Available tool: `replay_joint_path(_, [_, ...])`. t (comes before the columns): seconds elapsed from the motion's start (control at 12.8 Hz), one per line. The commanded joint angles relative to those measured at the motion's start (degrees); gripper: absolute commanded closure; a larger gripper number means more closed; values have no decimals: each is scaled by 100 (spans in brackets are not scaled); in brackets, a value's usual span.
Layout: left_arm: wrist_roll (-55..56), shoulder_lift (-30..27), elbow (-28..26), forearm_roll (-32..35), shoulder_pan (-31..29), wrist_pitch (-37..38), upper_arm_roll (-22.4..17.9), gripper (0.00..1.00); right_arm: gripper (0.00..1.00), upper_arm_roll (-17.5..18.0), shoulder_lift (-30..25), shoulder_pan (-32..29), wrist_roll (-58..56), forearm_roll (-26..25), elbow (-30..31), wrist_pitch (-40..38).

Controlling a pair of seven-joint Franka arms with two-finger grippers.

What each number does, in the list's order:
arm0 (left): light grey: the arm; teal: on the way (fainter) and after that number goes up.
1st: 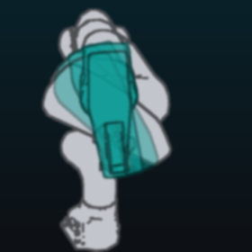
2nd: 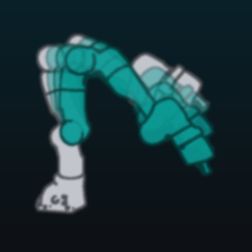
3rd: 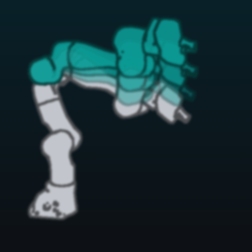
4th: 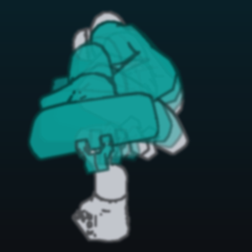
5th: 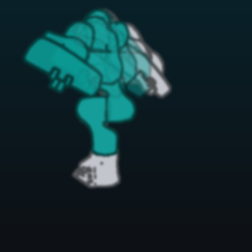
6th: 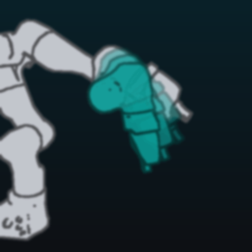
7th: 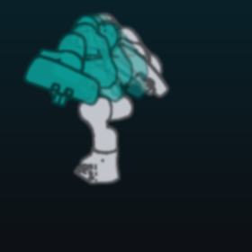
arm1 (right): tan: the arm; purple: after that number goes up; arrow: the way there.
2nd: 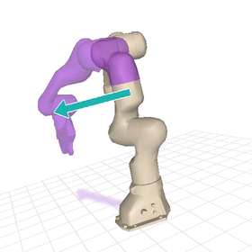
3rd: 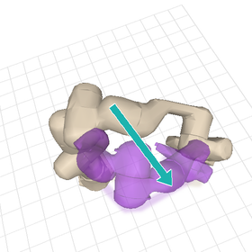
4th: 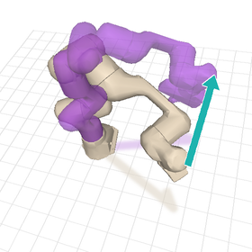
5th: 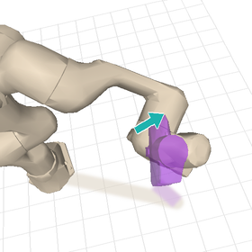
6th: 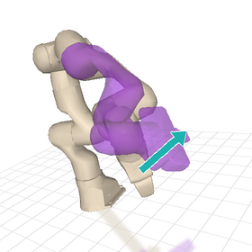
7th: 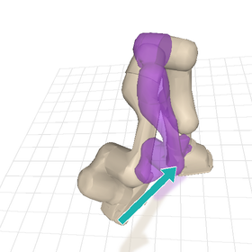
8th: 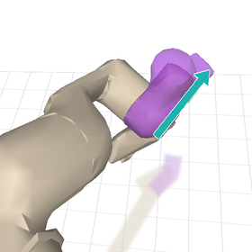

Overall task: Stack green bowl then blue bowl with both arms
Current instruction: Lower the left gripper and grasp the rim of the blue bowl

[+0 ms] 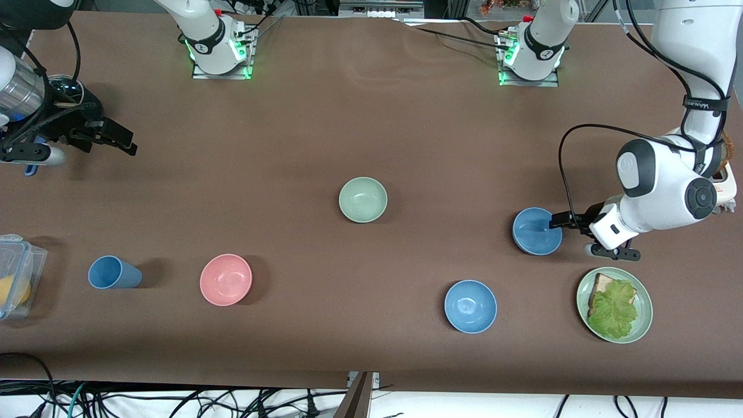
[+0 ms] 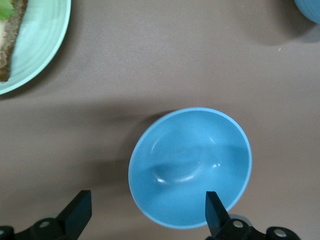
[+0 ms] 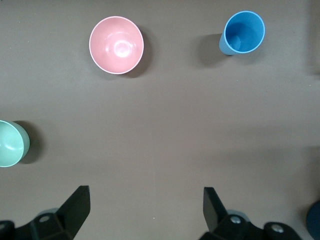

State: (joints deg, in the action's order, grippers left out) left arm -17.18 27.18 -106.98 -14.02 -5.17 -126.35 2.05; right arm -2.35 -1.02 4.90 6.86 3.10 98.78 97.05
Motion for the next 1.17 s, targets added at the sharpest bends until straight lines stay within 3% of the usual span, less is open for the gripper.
replay_joint_path(0.0, [-479,33,-234,-390,-28,-327,-3,1,0,85,50,-104,-88,-90,-148,-151])
replay_joint_path(0.39, [-1261,32,-824,-1199,-28,-926,-12,2,0,50,84,-112,-140,-90,-218,-142])
replay_joint_path(0.47, [-1262,41,-842,-1269,-28,-927,-12,7,0,41,128,-113,-158,-99,-375,-160])
replay_joint_path(0.55, [-1262,41,-868,-1357,-28,-927,-12,17,0,41,129,-113,-149,-107,-420,-186])
replay_joint_path(0.7, [-1262,50,-869,-1463,-28,-918,-21,69,0,33,155,-139,-132,-107,-535,-186])
replay_joint_path(0.86, [-1262,50,-869,-1463,-28,-918,-108,100,0,33,190,-148,-88,-90,-553,-186])
replay_joint_path(1.09, [-1279,59,-834,-1463,-28,-909,-126,100,0,33,243,-139,-79,-107,-561,-291])
